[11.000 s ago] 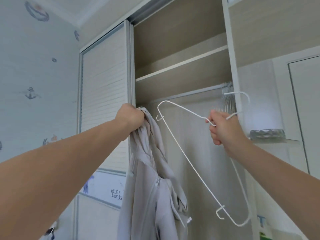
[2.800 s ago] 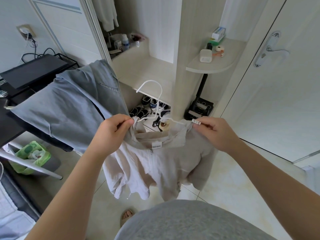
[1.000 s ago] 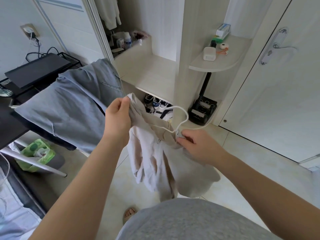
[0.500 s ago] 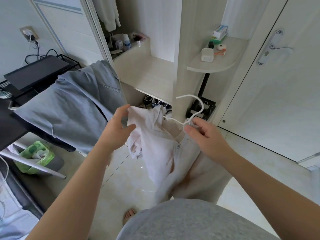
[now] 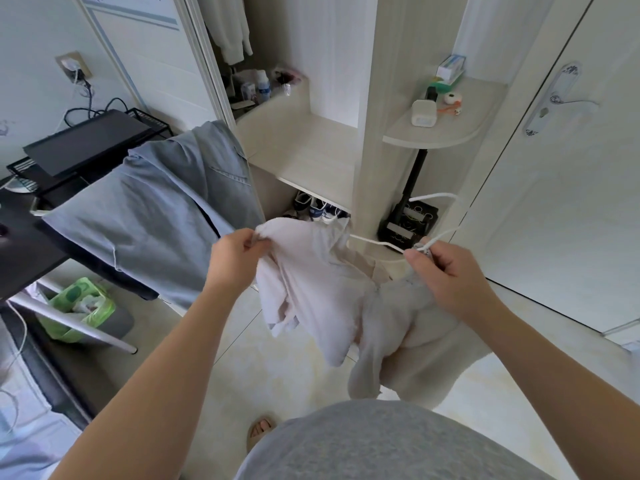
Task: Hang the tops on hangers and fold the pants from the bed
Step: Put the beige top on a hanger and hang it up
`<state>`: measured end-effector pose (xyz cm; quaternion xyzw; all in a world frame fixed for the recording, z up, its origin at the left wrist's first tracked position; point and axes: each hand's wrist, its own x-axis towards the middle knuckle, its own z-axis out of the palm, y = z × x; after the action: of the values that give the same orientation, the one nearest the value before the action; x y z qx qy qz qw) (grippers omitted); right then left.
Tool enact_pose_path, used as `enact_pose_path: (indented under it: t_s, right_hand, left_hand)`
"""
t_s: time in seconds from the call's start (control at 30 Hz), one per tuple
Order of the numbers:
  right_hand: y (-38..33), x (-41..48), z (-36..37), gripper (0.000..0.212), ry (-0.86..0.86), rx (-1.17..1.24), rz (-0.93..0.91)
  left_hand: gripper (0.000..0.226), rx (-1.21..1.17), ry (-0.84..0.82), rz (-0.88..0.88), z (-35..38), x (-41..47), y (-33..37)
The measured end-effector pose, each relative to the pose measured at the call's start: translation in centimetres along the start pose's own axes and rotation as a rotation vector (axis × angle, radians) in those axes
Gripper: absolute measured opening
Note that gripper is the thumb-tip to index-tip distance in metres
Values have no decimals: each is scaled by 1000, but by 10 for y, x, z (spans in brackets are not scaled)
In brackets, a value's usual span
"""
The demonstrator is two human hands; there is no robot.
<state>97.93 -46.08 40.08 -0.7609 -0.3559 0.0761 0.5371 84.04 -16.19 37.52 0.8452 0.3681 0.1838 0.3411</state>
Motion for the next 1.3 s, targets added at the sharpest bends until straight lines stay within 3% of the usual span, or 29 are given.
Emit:
enact_pose_path:
  t_s: [0.1, 0.27, 0.4, 0.57, 0.77, 0.83, 0.9, 0.97, 1.03, 1.17, 1.23, 1.3]
  right_hand:
    - [2, -1, -4, 42, 2, -68, 5]
    - [4, 0, -1, 40, 6, -46, -20]
    - [3, 1, 3, 16, -76, -114, -46]
    - [0, 2, 19, 12, -84, -136, -95]
    - [8, -5, 25, 18, -79, -217, -90]
    - [10, -7, 27, 20, -73, -260, -78]
    - [15, -7, 28, 20, -77, -328, -22]
    - [18, -4, 28, 18, -60, -366, 62]
    - [17, 0, 26, 19, 26, -275, 95]
    - [3, 5, 24, 12, 116, -58, 39]
    - [-2, 5, 23, 13, 93, 2, 44]
    - [-5, 6, 18, 15, 60, 35, 52]
  left_hand:
    - [20, -73, 201, -76, -7, -2, -2]
    - [32, 17, 18, -3, 1, -9, 9]
    - [30, -12, -12, 263, 5, -27, 38]
    - [23, -84, -112, 121, 26, -42, 73]
    - [18, -162, -99, 130, 25, -36, 71]
    - [21, -326, -77, 99, 20, -33, 74]
    - [25, -688, -73, 37, 11, -29, 78]
    - [25, -1059, -207, -26, 2, -29, 77]
    - [24, -1212, -406, -62, -4, -32, 73]
    - [21, -813, -626, -105, 0, -38, 62]
    - [14, -625, -465, -49, 4, -38, 59]
    - [18, -407, -102, 78, 7, -32, 54]
